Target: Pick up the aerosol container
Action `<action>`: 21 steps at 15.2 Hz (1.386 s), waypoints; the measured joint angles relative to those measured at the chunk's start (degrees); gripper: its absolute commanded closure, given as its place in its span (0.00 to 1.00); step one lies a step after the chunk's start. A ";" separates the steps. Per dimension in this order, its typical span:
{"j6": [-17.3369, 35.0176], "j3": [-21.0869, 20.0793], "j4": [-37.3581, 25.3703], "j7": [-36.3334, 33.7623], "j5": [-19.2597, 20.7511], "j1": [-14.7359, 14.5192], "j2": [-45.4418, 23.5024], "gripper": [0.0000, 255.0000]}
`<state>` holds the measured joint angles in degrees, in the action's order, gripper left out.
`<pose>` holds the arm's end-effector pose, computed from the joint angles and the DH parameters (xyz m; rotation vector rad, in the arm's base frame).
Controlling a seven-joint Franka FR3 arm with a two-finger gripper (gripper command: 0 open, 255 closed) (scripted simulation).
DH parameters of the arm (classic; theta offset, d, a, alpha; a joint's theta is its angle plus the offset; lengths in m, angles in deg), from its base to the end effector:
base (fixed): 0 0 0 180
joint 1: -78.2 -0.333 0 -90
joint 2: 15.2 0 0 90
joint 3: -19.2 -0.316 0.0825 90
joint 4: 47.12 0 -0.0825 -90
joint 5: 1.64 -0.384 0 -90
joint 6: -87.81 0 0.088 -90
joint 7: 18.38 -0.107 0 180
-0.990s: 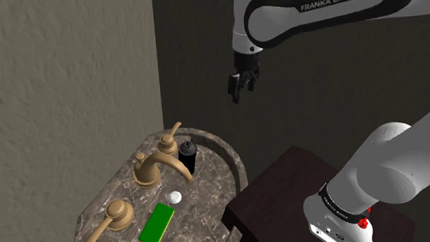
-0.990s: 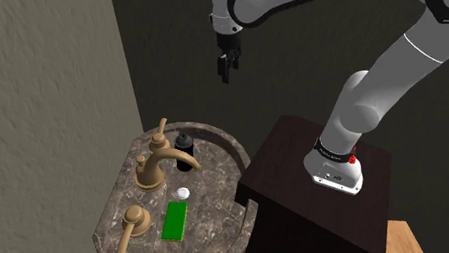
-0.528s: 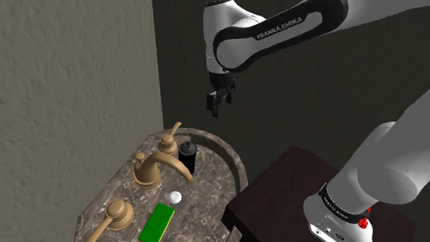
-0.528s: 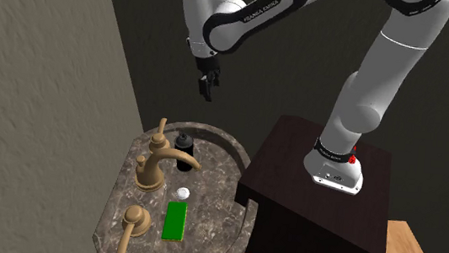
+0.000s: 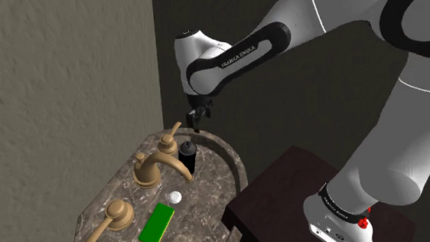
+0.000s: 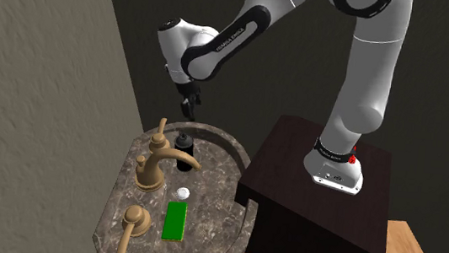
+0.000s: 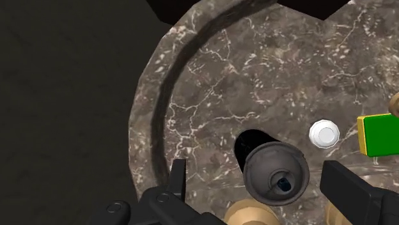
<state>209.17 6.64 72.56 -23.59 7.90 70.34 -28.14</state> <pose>0.5238 0.1853 0.3041 2.9574 0.5458 -0.2490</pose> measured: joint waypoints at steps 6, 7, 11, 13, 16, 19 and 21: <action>2.31 -0.32 -8.36 -0.83 4.03 -3.08 -12.94 0.00; 2.19 -0.29 -10.49 -0.80 4.65 -3.70 -15.28 0.00; 2.18 -0.17 -16.64 -0.68 6.53 -5.88 -22.63 0.00; 2.82 0.08 -17.81 -0.79 6.99 -6.24 -24.57 0.00; 3.97 0.42 -18.68 -1.12 7.48 -6.60 -26.66 0.00; 5.08 0.67 -18.70 -1.41 7.82 -6.76 -27.83 0.00; 5.28 0.70 -18.73 -1.45 7.87 -6.78 -27.97 1.00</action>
<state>214.46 7.35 53.83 -25.04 15.78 63.56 -56.11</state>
